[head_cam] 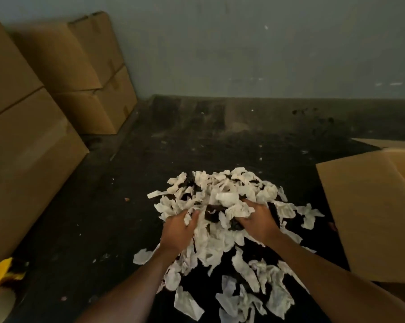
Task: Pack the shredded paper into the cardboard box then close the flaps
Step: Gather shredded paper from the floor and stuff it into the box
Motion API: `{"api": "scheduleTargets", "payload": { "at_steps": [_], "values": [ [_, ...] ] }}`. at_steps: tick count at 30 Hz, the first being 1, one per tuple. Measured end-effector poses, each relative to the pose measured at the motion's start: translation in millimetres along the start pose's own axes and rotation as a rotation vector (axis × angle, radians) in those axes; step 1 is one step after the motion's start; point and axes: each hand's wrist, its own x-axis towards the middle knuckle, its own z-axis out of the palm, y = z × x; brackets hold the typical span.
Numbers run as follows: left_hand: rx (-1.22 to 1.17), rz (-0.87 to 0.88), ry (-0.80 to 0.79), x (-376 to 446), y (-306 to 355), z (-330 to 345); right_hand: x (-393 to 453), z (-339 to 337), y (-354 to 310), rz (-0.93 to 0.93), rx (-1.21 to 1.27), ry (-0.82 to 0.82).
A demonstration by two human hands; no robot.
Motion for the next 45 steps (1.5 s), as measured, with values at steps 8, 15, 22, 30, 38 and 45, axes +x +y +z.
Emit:
{"api": "scheduleTargets", "payload": {
  "at_steps": [8, 15, 22, 30, 38, 45],
  "values": [
    [-0.081, 0.004, 0.225, 1, 44, -74, -10, -62, -61, -0.07, -0.023, 0.174],
    [-0.107, 0.062, 0.323, -3, 63, -133, -42, -105, -106, -0.046, 0.031, 0.332],
    [-0.152, 0.165, 0.389, -35, 83, -164, -93, -123, -131, -0.023, 0.029, 0.429],
    [-0.18, 0.195, 0.371, -78, 108, -162, -127, -127, -119, 0.053, 0.062, 0.429],
    [-0.178, 0.203, 0.386, -88, 151, -154, -133, -157, -96, 0.017, 0.025, 0.401],
    [-0.166, 0.24, 0.378, -84, 240, -94, -133, -226, -35, -0.012, -0.041, 0.4]
  ]
}}
